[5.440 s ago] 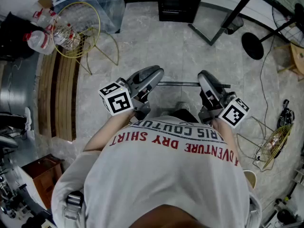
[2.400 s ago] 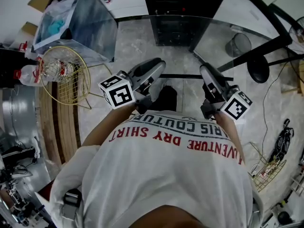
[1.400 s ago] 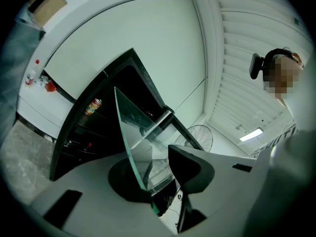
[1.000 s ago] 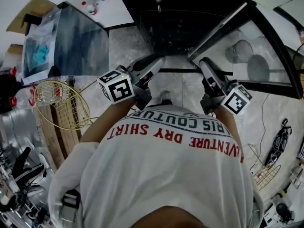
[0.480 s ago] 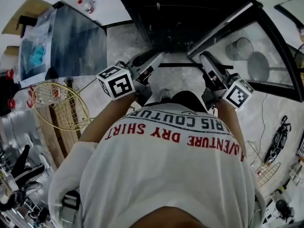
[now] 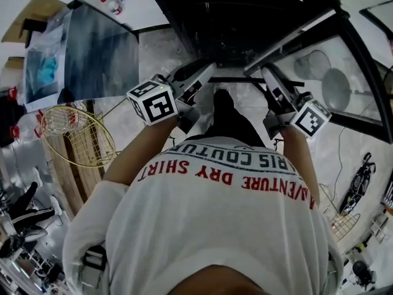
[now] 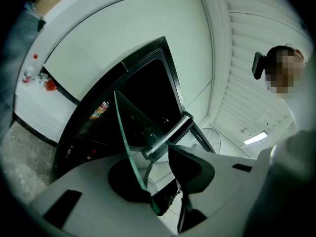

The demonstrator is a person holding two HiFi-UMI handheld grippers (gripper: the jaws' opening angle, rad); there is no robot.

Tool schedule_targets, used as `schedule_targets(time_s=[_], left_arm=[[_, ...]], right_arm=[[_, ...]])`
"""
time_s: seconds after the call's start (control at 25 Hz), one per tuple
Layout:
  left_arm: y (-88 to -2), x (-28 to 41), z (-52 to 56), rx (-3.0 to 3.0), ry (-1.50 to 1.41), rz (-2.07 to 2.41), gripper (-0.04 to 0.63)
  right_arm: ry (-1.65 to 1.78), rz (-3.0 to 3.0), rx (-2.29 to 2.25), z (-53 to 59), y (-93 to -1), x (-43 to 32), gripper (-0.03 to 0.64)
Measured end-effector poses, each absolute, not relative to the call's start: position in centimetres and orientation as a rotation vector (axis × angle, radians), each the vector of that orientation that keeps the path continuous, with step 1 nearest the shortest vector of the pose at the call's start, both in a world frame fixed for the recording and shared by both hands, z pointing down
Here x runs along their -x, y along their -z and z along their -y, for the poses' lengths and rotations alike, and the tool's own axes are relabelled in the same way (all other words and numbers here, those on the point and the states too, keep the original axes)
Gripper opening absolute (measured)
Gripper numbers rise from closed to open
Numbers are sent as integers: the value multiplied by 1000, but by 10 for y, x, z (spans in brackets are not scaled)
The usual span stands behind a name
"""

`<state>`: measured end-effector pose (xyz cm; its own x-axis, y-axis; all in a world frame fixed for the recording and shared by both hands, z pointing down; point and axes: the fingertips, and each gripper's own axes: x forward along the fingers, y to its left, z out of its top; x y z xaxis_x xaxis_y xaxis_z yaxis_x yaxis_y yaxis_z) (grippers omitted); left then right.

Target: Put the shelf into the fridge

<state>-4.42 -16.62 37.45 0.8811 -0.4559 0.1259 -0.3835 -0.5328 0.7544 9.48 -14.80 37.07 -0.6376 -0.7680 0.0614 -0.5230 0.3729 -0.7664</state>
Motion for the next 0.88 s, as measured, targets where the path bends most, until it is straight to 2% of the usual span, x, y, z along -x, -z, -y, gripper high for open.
schedule_targets(time_s=[0.88], left_arm=[[-391,42,199,-2165,88,640,129]], right_arm=[[1205,-2320,1126,183,-391,-99,110]])
